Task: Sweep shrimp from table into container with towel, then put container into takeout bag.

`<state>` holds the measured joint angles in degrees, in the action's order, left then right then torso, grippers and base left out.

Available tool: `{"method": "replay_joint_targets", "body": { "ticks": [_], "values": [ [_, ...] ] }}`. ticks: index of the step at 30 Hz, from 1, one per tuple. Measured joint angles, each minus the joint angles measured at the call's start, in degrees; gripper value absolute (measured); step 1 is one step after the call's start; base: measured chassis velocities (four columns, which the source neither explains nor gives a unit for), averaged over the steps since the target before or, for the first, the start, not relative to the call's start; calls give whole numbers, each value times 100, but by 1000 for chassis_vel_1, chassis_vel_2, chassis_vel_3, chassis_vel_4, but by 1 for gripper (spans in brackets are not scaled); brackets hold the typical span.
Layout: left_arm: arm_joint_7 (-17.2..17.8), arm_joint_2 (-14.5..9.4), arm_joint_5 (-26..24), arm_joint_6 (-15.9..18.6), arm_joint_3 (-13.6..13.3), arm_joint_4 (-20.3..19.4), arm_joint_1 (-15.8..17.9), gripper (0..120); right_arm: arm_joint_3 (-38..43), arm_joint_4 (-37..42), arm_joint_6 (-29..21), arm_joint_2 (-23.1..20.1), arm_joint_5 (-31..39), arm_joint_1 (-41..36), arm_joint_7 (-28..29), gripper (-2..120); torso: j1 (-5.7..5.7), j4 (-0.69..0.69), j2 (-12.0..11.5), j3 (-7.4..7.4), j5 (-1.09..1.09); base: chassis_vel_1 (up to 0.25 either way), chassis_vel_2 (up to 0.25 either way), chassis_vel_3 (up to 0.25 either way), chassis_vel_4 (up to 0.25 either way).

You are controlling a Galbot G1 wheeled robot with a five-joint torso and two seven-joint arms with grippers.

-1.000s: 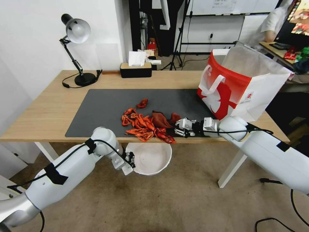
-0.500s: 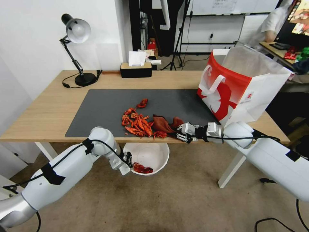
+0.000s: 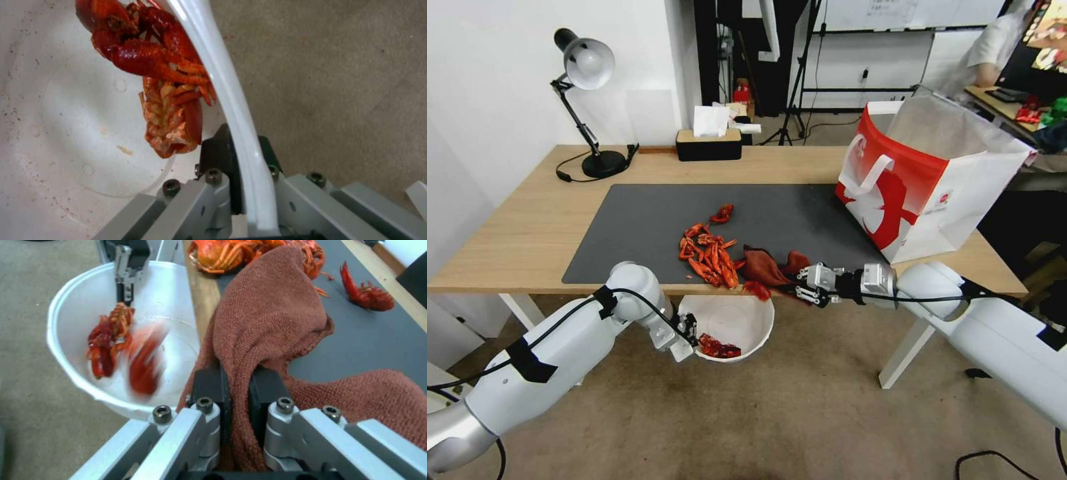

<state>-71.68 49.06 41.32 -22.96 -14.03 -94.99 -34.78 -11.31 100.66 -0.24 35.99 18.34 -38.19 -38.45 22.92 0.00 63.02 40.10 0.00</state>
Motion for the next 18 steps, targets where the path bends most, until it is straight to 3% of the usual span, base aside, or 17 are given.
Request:
{"method": "replay_joint_targets", "body": {
  "ticks": [18],
  "values": [
    [0,-26,11,0,18,-3,3,0,725,665,1,-397,-17,-1064,-158,6,0,0,1,0,0,0,0,0,0]
  ]
}}
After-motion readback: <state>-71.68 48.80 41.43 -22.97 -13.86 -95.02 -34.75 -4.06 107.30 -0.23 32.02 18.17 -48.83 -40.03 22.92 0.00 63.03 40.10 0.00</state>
